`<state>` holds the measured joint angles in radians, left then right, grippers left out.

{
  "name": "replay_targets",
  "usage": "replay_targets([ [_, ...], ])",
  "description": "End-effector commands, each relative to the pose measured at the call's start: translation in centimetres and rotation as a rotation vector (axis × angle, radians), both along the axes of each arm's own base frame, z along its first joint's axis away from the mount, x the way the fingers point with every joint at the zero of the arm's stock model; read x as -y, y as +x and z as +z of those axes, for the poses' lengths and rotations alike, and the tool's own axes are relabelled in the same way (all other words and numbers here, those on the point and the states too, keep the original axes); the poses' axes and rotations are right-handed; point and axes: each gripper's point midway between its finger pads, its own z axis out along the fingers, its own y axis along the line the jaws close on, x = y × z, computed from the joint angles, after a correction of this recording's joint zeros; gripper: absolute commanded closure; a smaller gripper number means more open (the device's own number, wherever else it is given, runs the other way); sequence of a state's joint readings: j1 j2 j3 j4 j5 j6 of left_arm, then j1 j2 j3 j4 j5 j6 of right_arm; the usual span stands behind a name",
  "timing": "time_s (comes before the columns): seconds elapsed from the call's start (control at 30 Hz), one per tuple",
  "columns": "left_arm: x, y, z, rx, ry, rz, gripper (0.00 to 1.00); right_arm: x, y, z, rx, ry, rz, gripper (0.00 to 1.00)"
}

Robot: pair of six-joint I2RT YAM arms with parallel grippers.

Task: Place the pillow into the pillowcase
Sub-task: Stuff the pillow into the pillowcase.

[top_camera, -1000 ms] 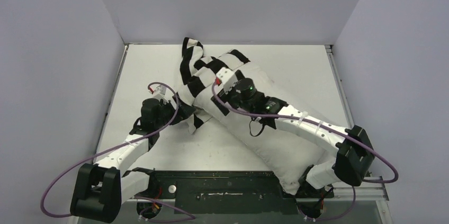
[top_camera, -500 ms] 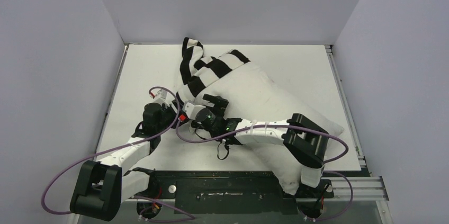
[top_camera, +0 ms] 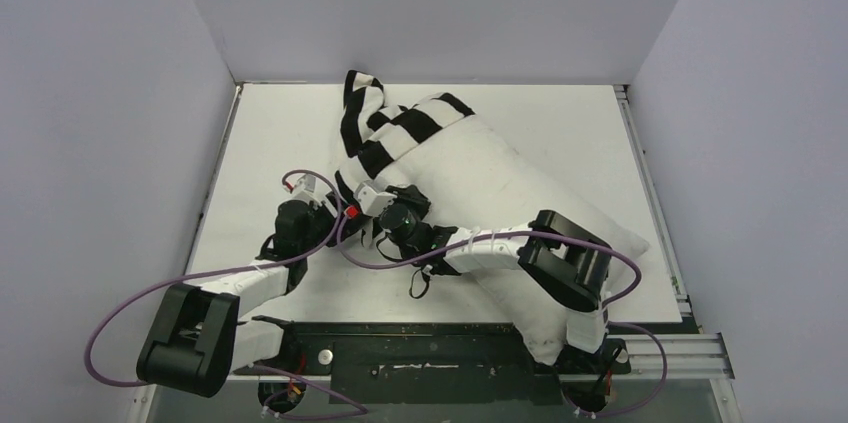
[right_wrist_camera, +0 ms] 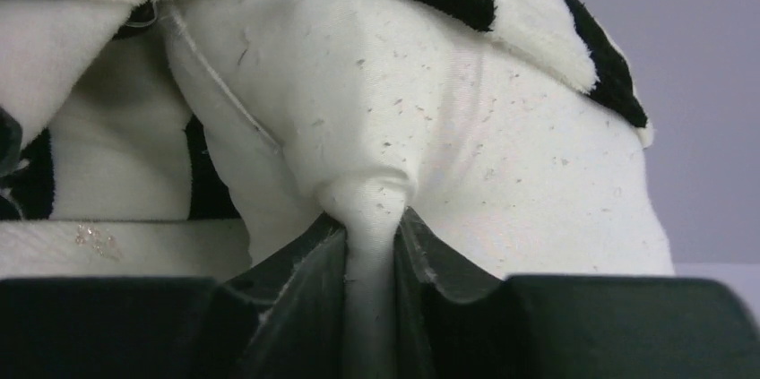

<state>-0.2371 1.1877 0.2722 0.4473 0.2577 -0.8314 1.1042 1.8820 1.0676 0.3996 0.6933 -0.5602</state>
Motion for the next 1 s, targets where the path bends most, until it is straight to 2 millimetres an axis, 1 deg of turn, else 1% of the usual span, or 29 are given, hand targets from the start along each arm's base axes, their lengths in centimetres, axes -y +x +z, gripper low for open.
replay_targets([
  [0.0, 1.0, 1.4, 2.3, 0.110, -0.081, 0.009, 0.41, 0.1, 1.4, 0.2, -0.008, 0.149, -0.043, 0.90],
  [0.03, 1.3, 1.5, 2.5, 0.118, -0.086, 0.000, 0.50, 0.0, 1.6, 0.3, -0.022, 0.186, -0.042, 0.97],
  [0.07, 1.5, 1.6, 2.9, 0.128, -0.089, -0.009, 0.63, -0.1, 1.8, 0.6, -0.044, 0.236, -0.036, 1.00],
  [0.1, 1.8, 1.8, 3.2, 0.136, -0.088, -0.018, 0.78, -0.2, 2.1, 0.8, -0.072, 0.296, -0.031, 1.00],
  [0.17, 2.2, 2.3, 4.4, 0.164, -0.085, -0.031, 1.00, -0.3, 2.8, 1.4, -0.140, 0.463, -0.023, 1.00],
  [0.27, 2.7, 3.5, 7.1, 0.217, -0.061, -0.043, 1.00, 0.7, 5.1, 2.6, -0.198, 0.685, -0.030, 1.00],
  [0.3, 3.0, 4.1, 8.4, 0.240, -0.055, -0.051, 1.00, 1.0, 5.9, 3.2, -0.205, 0.747, -0.040, 1.00],
  [0.33, 3.5, 4.8, 10.4, 0.273, -0.055, -0.062, 1.00, 1.2, 6.4, 4.0, -0.214, 0.804, -0.042, 1.00],
  [0.37, 4.1, 5.1, 11.6, 0.289, -0.055, -0.076, 1.00, 1.6, 7.1, 5.0, -0.215, 0.867, -0.052, 1.00],
  [0.43, 5.7, 5.2, 14.1, 0.325, -0.066, -0.112, 1.00, 2.3, 8.1, 7.7, -0.208, 0.995, -0.052, 1.00],
  [0.5, 7.6, 4.9, 15.8, 0.350, -0.088, -0.152, 1.00, 3.2, 8.9, 10.6, -0.181, 1.106, -0.052, 1.00],
  [0.6, 10.7, 3.9, 17.6, 0.380, -0.110, -0.228, 1.00, 4.3, 9.4, 14.1, -0.143, 1.238, -0.027, 1.00],
  [0.67, 12.8, 2.7, 18.1, 0.385, -0.113, -0.278, 1.00, 5.2, 9.6, 15.9, -0.119, 1.318, -0.026, 1.00],
  [0.73, 14.3, 1.8, 18.2, 0.386, -0.109, -0.311, 1.00, 6.0, 9.9, 17.2, -0.109, 1.394, -0.031, 1.00],
  [0.83, 15.9, 0.2, 17.9, 0.382, -0.098, -0.344, 1.00, 6.4, 10.1, 18.2, -0.095, 1.444, -0.039, 1.00],
  [0.97, 17.3, -1.9, 16.2, 0.350, -0.077, -0.388, 1.00, 6.7, 10.4, 18.5, -0.084, 1.486, -0.070, 1.00],
])
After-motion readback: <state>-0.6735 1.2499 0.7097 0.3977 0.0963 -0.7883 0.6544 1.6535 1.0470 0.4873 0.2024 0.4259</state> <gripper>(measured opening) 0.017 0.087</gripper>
